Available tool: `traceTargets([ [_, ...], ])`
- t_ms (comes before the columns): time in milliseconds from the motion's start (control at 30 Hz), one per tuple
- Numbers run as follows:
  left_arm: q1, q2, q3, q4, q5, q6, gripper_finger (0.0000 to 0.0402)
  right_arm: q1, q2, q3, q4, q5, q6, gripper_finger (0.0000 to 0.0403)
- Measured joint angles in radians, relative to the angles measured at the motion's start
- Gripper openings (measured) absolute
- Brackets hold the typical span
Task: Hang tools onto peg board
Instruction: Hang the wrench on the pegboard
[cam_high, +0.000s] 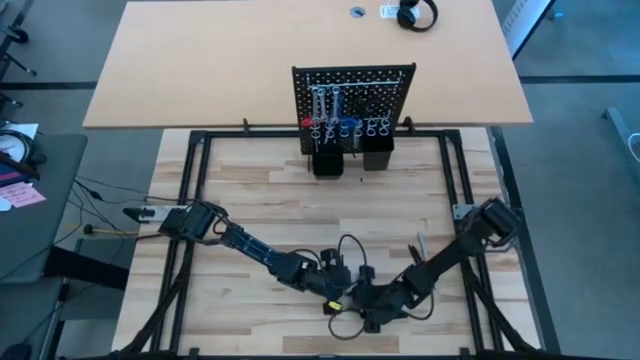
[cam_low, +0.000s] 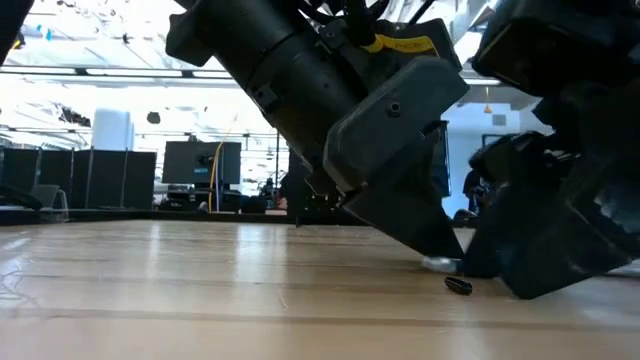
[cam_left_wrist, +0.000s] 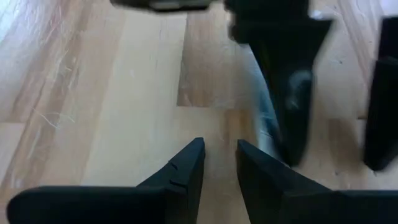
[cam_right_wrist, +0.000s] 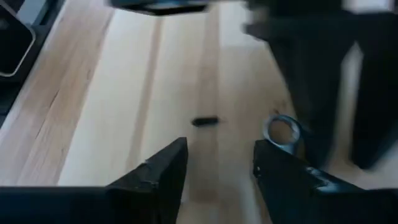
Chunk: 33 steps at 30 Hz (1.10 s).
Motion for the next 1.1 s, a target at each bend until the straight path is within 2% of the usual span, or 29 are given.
traceTargets([
  [100, 0.0, -0.003, 0.0, -0.033, -0.004, 0.011, 0.0086, 0.001, 0.005, 0.028, -0.012, -0.006, -0.074, 0.0208],
  [233, -0.01, -0.05, 0.0, -0.144, -0.074, 0.013, 0.0086, 0.009, -0.047, 0.054, -0.117, -0.024, -0.158, 0.0226],
  [367, -0.038, -0.098, 0.0, -0.221, -0.16, 0.014, 0.0086, 0.015, -0.153, 0.059, -0.253, 0.001, -0.049, 0.0228],
  [533, -0.074, -0.096, -0.003, -0.186, -0.162, 0.083, 0.0086, 0.067, -0.171, 0.057, -0.345, 0.206, 0.066, 0.0215],
  [633, -0.093, -0.082, -0.003, -0.134, -0.153, 0.146, 0.0086, 0.094, -0.135, 0.06, -0.329, 0.233, 0.117, 0.0204],
  [867, -0.1, -0.079, -0.003, -0.104, -0.141, 0.194, 0.0086, 0.066, -0.003, 0.063, -0.269, 0.163, 0.156, 0.0151],
  [1100, -0.112, -0.085, -0.002, -0.128, -0.141, 0.233, 0.0086, 0.035, 0.028, 0.069, -0.274, 0.113, 0.175, 0.0051],
])
